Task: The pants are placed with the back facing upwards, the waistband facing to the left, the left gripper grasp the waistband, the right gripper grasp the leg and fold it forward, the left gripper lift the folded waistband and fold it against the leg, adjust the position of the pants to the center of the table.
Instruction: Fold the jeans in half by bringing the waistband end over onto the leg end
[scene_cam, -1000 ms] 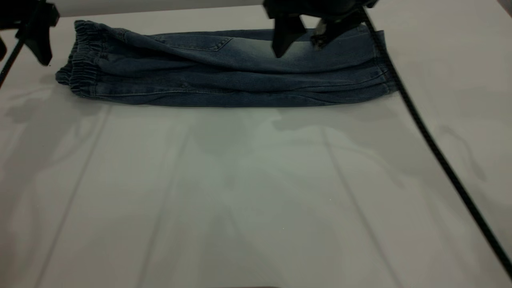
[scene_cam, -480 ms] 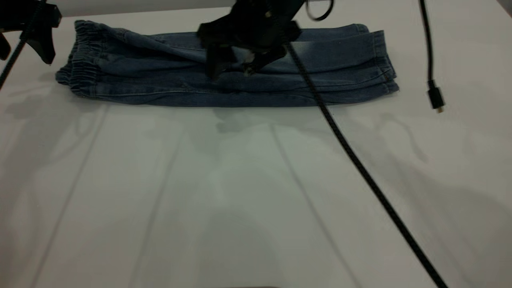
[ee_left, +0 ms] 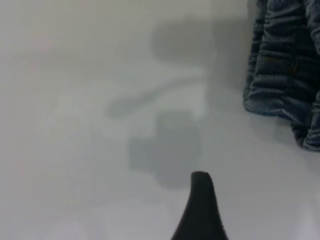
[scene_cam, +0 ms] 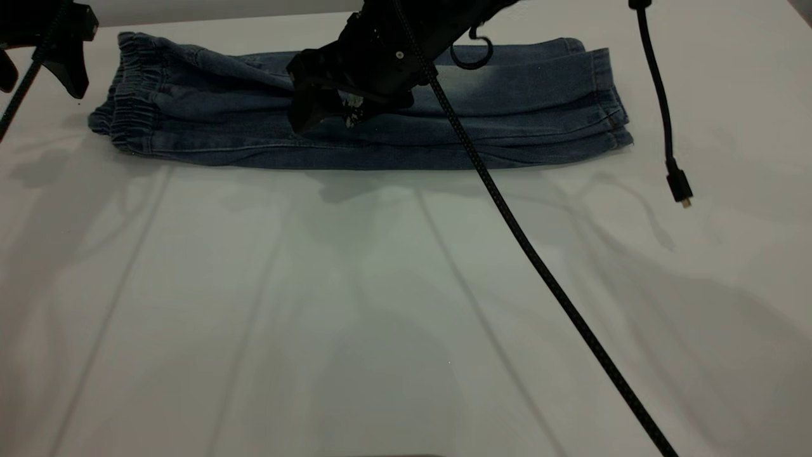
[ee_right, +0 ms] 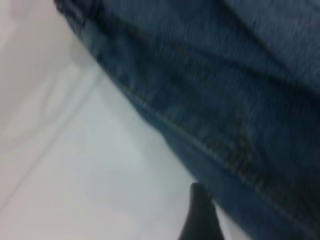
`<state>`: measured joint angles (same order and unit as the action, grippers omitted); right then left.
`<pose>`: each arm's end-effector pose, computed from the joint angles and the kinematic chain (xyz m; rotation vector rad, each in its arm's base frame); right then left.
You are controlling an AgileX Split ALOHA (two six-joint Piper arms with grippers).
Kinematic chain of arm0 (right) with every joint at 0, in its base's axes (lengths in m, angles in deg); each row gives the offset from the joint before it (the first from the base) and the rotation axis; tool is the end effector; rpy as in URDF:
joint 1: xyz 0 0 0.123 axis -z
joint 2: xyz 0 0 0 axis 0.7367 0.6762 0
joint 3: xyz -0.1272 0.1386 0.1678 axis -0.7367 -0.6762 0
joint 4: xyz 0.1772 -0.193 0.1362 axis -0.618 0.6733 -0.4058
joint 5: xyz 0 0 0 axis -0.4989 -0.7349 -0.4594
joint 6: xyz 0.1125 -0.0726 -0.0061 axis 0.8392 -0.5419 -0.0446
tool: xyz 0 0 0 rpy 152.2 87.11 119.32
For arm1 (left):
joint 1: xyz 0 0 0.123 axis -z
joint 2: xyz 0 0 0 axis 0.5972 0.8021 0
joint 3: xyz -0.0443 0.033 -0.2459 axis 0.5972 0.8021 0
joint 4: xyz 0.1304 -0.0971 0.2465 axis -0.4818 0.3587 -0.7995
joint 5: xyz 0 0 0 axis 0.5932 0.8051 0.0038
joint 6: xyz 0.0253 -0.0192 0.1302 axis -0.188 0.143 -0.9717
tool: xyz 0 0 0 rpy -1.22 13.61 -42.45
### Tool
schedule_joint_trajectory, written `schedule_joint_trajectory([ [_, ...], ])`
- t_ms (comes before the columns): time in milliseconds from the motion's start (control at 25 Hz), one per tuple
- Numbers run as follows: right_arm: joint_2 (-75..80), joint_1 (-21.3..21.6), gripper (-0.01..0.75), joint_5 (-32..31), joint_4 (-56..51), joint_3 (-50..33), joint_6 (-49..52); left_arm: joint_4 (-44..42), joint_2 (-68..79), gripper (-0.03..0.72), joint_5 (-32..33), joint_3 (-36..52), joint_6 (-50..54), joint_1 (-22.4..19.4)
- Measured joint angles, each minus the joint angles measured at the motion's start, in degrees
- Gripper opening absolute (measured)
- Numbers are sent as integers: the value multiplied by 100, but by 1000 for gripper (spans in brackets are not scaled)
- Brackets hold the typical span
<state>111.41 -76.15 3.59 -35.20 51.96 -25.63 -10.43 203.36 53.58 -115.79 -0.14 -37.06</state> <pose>0.4637 0.3160 -0.0095 -0.5742 2.3962 0.8170 0.4589 0.0159 0.0545 0.0449 2.6938 0.1485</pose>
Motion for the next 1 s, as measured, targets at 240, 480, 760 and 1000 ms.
schedule_joint_trajectory([
  [240, 158, 0, 434, 444, -1317, 52, -1113, 0, 0, 527, 0, 0, 0, 0],
  [480, 293, 0, 434, 933, -2631, 63, -2189, 0, 0, 527, 0, 0, 5, 0],
  [760, 322, 54, 434, 1188, -3622, 197, -3016, 0, 0, 527, -2, 0, 9, 0],
  [1000, 119, 71, 434, -520, -2364, 229, -1487, 0, 0, 527, -2, 0, 9, 0],
])
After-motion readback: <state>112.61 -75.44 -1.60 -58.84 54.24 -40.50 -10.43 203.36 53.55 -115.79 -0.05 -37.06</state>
